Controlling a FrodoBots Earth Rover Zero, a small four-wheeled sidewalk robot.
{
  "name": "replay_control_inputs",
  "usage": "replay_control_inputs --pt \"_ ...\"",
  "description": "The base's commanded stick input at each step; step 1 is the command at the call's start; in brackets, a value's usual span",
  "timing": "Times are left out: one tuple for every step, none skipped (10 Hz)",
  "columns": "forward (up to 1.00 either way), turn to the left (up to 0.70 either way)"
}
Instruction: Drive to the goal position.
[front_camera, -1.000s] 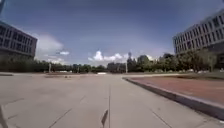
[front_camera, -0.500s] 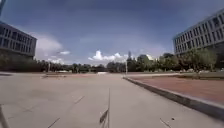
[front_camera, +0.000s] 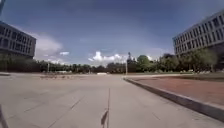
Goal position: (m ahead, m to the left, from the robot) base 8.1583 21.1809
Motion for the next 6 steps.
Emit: replay_control_inputs --pt "0.7 0.0" --pt "0.7 0.0" --pt "0.7 0.0" --pt "0.7 0.0" --pt "0.7 0.0" --pt "0.7 0.0"
